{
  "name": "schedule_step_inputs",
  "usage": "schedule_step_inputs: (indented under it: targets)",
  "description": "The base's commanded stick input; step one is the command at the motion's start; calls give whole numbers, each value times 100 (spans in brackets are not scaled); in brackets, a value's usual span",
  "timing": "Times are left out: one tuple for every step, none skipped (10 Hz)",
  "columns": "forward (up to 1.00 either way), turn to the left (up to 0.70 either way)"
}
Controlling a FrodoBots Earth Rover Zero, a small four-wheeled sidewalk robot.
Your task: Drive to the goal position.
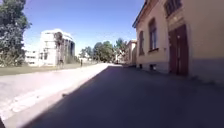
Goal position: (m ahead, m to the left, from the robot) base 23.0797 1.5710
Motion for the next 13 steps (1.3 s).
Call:
schedule_step_inputs:
  targets:
    - [60,0]
    - [60,0]
    - [60,0]
    - [60,0]
    - [60,0]
    - [57,0]
    - [46,0]
    - [55,0]
    - [60,0]
    - [60,0]
    - [60,0]
    - [60,0]
    - [60,0]
